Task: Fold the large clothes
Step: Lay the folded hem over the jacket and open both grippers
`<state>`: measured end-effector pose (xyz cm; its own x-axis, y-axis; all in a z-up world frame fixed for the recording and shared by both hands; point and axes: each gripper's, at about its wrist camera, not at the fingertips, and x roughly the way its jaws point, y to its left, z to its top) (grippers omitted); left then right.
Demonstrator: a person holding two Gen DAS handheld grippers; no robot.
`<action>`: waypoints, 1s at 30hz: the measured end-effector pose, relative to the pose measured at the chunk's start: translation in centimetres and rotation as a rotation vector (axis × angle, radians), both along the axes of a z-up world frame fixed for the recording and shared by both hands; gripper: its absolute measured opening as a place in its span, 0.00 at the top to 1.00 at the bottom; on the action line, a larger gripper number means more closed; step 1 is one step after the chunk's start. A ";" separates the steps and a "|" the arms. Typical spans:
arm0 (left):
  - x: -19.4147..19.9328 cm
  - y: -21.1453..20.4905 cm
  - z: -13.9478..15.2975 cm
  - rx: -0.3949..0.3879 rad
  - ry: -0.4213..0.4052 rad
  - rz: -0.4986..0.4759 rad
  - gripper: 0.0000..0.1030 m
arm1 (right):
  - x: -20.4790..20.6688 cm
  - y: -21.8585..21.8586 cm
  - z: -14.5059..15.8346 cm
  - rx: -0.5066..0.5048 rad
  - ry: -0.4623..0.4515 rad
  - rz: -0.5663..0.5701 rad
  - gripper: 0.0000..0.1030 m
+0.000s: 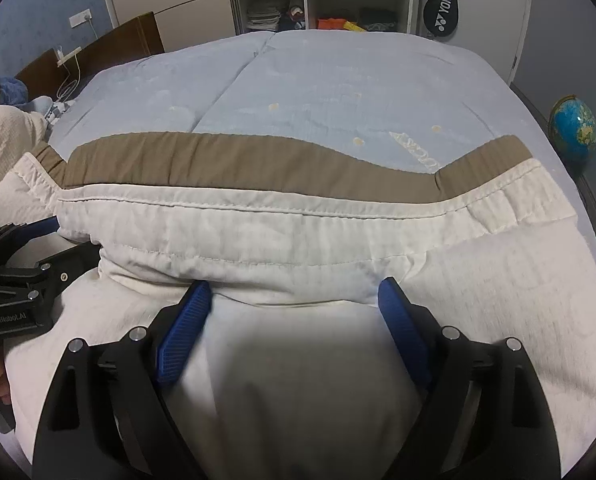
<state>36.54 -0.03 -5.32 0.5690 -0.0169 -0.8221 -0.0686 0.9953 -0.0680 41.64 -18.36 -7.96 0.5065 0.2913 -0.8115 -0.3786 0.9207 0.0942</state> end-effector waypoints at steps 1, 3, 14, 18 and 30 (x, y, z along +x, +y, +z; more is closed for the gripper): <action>-0.1 0.0 0.0 0.002 -0.007 0.001 0.14 | 0.0 0.0 -0.1 0.000 -0.001 0.000 0.21; -0.2 -0.1 -0.3 0.004 -0.020 0.004 0.14 | 0.1 0.1 -0.3 -0.001 -0.005 0.000 0.21; -1.1 -0.4 -1.2 0.005 -0.043 0.005 0.14 | -0.1 0.1 -0.8 -0.001 -0.014 -0.001 0.21; -1.2 -0.2 -1.1 0.006 -0.046 0.005 0.14 | 0.1 0.1 -1.0 0.003 -0.014 0.000 0.21; -1.3 -0.1 -0.8 0.007 -0.039 -0.003 0.14 | -0.1 -0.4 -1.3 0.024 -0.008 0.001 0.21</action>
